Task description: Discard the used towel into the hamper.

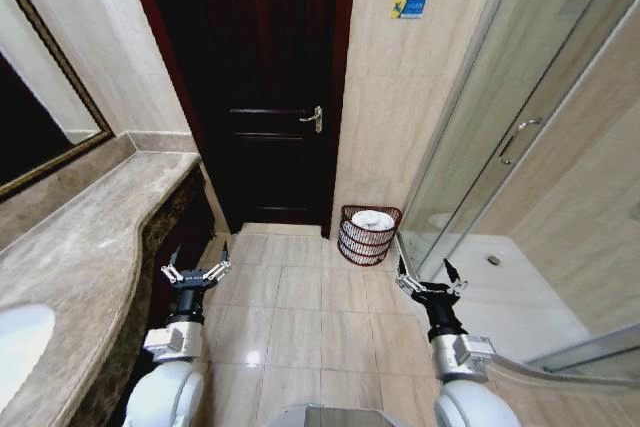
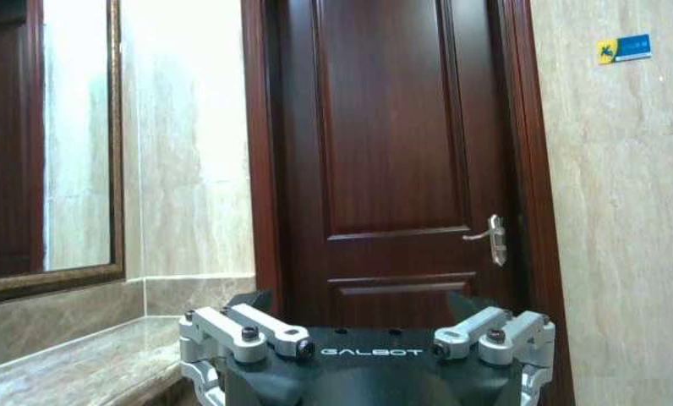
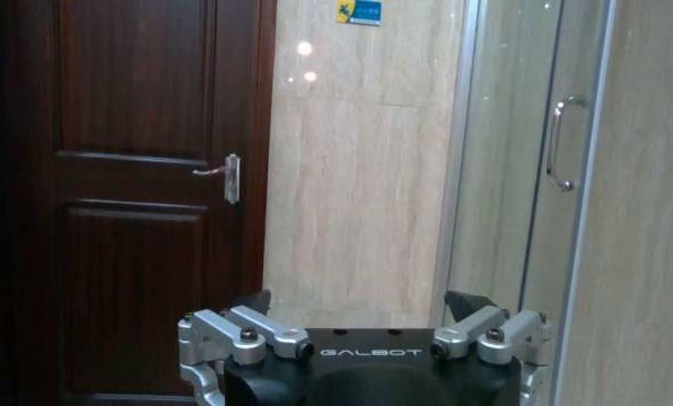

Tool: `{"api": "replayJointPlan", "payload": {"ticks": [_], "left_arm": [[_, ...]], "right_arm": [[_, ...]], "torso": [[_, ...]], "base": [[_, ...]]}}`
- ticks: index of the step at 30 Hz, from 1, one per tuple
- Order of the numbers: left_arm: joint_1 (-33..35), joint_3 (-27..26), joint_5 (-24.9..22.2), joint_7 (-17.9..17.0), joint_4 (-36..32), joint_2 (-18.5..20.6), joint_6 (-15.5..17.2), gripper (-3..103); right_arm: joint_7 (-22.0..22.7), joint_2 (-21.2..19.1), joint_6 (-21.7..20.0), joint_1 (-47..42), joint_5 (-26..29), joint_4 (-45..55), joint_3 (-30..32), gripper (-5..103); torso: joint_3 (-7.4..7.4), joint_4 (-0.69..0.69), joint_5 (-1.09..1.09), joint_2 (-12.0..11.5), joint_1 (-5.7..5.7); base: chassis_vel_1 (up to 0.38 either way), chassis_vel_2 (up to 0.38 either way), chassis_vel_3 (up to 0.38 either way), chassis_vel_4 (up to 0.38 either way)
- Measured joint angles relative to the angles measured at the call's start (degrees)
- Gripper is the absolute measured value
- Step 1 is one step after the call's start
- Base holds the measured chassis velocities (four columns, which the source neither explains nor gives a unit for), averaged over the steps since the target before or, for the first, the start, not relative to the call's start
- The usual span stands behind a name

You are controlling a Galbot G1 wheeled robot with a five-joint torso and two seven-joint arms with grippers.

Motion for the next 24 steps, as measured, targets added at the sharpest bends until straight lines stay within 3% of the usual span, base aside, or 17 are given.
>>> {"api": "replayJointPlan", "payload": {"ticks": [24], "left_arm": [[0.13,0.18,0.22,0.39,-0.67,-0.44,1.85,100]], "right_arm": [[1.5,-0.61,-0.41,0.46,1.58,0.38,-0.21,100]], "torso": [[-0.01,-0.01,0.0,-0.02,-0.01]], "base": [[0.019,-0.025,-0.025,0.023]]}}
